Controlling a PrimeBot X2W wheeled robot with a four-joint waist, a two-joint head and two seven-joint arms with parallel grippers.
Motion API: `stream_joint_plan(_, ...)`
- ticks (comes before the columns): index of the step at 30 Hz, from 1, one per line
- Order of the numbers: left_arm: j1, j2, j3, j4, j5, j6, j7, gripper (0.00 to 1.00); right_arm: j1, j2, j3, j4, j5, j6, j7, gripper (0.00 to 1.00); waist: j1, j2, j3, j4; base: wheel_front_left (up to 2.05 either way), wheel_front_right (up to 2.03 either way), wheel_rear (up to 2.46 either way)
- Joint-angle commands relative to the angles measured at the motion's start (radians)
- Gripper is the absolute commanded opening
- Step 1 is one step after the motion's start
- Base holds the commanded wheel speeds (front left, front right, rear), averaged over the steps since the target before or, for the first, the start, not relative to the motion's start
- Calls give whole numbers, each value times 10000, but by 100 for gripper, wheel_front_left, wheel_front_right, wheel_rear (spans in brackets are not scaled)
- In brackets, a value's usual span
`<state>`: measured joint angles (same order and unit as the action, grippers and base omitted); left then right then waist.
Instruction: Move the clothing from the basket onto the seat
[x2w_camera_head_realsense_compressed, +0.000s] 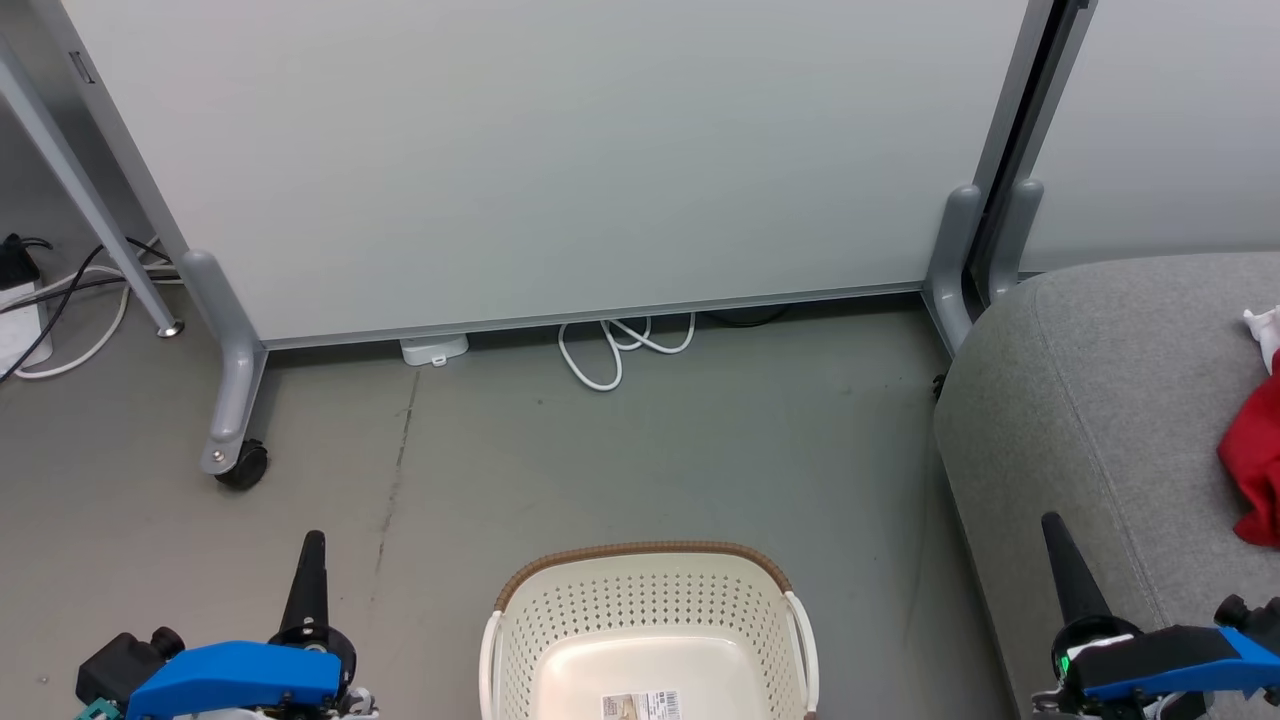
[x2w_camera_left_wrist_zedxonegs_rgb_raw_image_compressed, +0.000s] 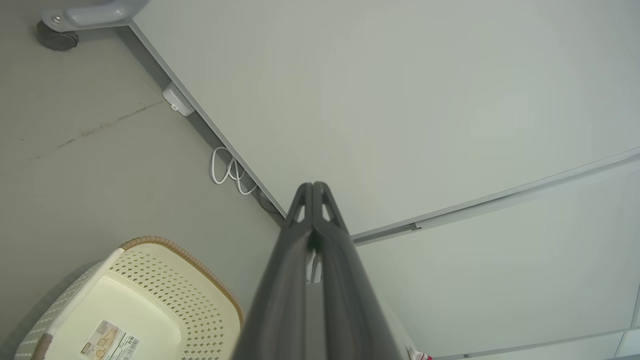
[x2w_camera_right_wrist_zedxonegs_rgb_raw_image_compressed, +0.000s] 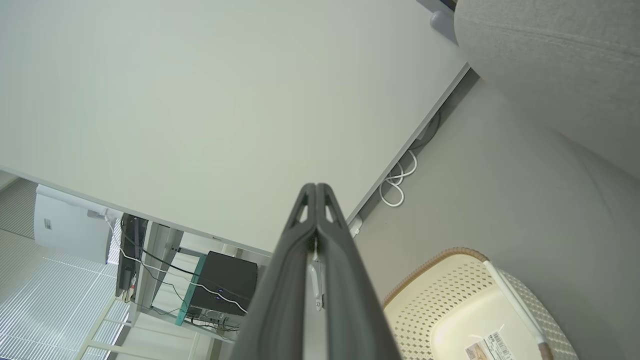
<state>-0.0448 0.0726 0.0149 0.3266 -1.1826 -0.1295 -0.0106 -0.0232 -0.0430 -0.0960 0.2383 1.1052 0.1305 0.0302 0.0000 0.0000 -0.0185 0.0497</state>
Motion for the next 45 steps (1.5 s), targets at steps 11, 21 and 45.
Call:
stream_joint_plan(11, -352, -35, 283, -293, -1052, -13, 305, 0, -422, -79, -58, -40, 1251, 3, 217, 0, 0, 0, 40, -92, 0, 0, 0)
stream_joint_plan(21, -450, -81, 461, -423, -1835, -14, 539, 0, -543, -86, -89, -14, 2176, 4, 386, 0, 0, 0, 76, -174, 0, 0, 0)
stream_joint_plan(45, -626, -184, 857, -702, -3466, -19, 1037, 0, -803, -99, -161, 43, 4110, 4, 696, 0, 0, 0, 163, -373, 0, 0, 0)
